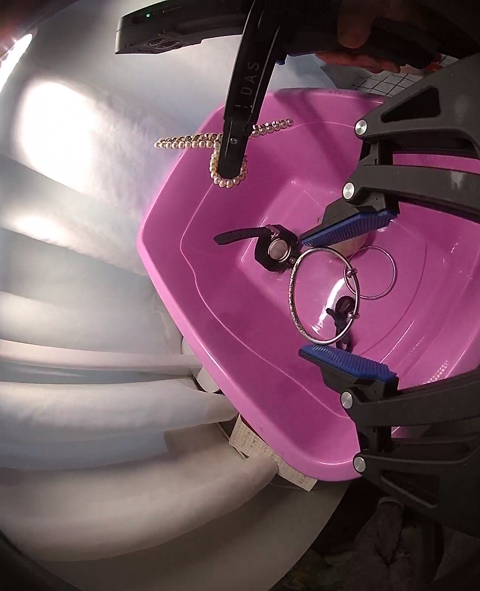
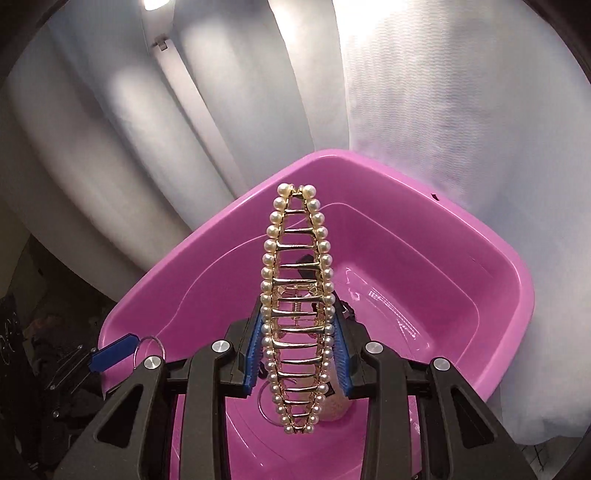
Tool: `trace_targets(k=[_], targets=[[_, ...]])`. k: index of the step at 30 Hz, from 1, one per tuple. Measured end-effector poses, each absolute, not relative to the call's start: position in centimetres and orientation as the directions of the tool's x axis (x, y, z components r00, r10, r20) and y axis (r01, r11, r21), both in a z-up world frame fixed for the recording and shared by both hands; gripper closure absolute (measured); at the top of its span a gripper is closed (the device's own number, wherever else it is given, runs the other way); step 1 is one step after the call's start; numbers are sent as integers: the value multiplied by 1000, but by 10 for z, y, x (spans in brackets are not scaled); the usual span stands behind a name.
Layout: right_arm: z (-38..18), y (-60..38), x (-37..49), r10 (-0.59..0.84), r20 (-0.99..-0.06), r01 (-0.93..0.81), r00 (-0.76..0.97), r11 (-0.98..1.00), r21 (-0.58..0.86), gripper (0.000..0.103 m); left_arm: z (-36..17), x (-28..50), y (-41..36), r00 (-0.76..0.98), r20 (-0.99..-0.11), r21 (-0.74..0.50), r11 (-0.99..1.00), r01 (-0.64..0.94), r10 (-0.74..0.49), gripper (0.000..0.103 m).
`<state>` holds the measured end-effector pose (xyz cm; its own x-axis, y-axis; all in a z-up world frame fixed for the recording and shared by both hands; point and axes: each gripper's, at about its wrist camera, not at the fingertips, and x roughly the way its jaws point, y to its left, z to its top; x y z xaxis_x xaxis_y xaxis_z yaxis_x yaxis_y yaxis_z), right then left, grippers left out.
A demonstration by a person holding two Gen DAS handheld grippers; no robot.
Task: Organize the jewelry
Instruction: 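Open left tool to drop bangle while right tool drops pearl clip into tub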
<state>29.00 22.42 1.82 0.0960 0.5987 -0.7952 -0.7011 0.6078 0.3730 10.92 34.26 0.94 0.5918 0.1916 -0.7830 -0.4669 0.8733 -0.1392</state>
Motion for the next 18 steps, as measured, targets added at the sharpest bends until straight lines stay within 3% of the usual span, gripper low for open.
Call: trace_targets(k=[14,16,18], targets=[[-28,285,312,439,-898,-669,15,672,317,71,-9,122,353,520,-839,-119,880,-459,158,49],[-28,288,313,432,-901,-671,28,677,304,70,-9,123,352,517,-841,-113,882,-458,161,49],[-28,292,314,429,-903,-668,31,680,300,61,-10,124,351,510,-844,-104,884,-456,164,48]])
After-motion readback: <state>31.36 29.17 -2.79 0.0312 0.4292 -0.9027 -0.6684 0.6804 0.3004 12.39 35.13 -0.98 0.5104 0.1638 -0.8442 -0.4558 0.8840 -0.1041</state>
